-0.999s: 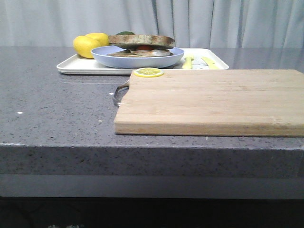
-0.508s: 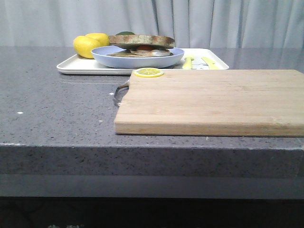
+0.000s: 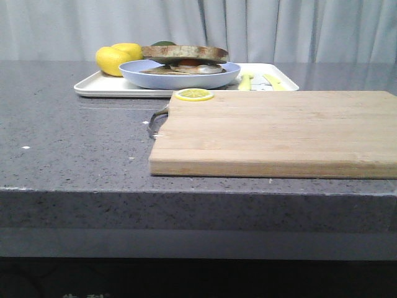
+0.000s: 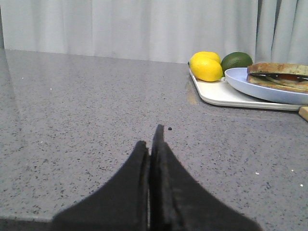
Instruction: Place bread and move sandwich to tray
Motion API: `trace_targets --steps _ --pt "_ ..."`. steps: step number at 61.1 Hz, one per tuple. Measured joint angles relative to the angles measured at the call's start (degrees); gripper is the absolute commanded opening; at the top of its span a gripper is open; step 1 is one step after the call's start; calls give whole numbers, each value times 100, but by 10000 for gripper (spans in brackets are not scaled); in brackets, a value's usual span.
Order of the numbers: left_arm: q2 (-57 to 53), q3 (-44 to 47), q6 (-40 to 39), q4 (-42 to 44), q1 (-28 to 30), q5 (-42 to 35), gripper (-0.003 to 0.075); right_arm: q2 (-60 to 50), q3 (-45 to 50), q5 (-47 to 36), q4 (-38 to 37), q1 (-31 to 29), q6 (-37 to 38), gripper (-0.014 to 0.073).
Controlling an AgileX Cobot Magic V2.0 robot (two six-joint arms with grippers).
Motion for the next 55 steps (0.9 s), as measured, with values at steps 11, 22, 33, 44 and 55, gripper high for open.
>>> trace_targets --steps 11,22,33,44,55 --pt "0 0 0 -10 0 0 -20 0 0 0 0 0 0 -60" --pt "0 0 -10 -10 0 0 -20 0 0 0 0 0 0 -60" --pt "0 0 -10 -10 0 0 -20 0 159 -143 0 0 0 -60" --pt "0 0 -10 -10 0 0 -20 -256 850 -583 9 -95 -215 -60" --pt "0 0 -10 -10 0 0 -20 -1235 1618 -623 191 -359 -406 -60"
